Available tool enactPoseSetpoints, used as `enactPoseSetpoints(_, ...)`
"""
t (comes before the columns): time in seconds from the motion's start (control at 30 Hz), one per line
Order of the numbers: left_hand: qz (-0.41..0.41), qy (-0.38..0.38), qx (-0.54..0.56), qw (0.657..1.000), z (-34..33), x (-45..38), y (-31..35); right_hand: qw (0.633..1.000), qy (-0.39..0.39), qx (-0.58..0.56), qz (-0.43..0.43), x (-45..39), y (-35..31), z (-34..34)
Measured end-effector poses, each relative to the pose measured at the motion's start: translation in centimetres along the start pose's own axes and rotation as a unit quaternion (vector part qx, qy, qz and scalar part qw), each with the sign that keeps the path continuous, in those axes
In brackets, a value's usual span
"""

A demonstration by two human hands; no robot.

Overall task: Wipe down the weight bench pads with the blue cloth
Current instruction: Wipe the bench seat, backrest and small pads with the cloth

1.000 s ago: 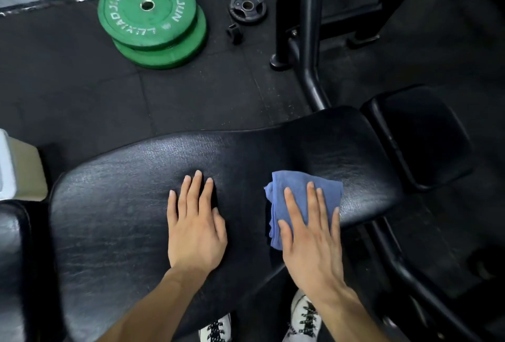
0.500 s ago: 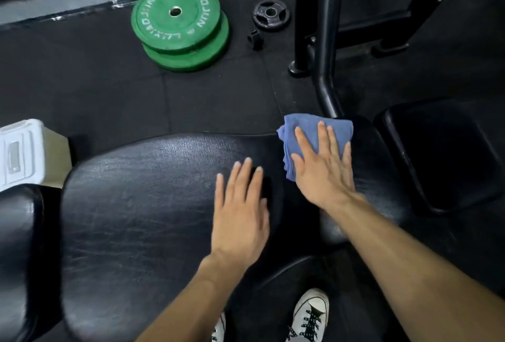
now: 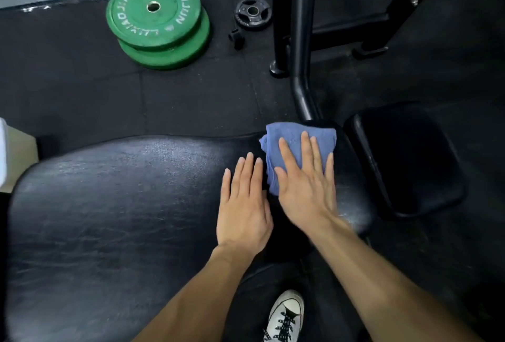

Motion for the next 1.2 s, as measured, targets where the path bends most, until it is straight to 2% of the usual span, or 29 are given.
enactPoseSetpoints(0.3,0.003,-0.008,0.004,1.000,0.1,0.0,-0.1,0.998,0.027,0.023,-0.042,10.8,3.0,-0.2)
enactPoseSetpoints(0.43,0.008,-0.004,0.001,1.000,0.0,0.0,-0.1,0.997,0.044,0.026,-0.050,12.4,3.2,-0.4)
enactPoseSetpoints(0.63,0.006,-0.001,-0.013,1.000,0.0,0.0,-0.1,0.997,0.051,0.020,-0.057,9.3,3.4,-0.2)
enactPoseSetpoints(1.03,0.009,-0.008,-0.022,1.000,0.0,0.0,0.3,0.997,0.055,0.011,-0.045,-3.3,4.4,1.2)
enactPoseSetpoints(1.2,0.012,-0.010,-0.024,1.000,0.1,-0.1,0.4,0.999,-0.003,-0.006,-0.052,-8.2,4.3,1.7)
Point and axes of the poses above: each hand's wrist, its own x-axis away from the middle knuckle, its own z-axis out of the back of the hand, y = z × x, the point moved 4 cm from there along -x, towards the middle knuckle, and after that the axes turned 11 degrees about y, right-handed, at the moved point
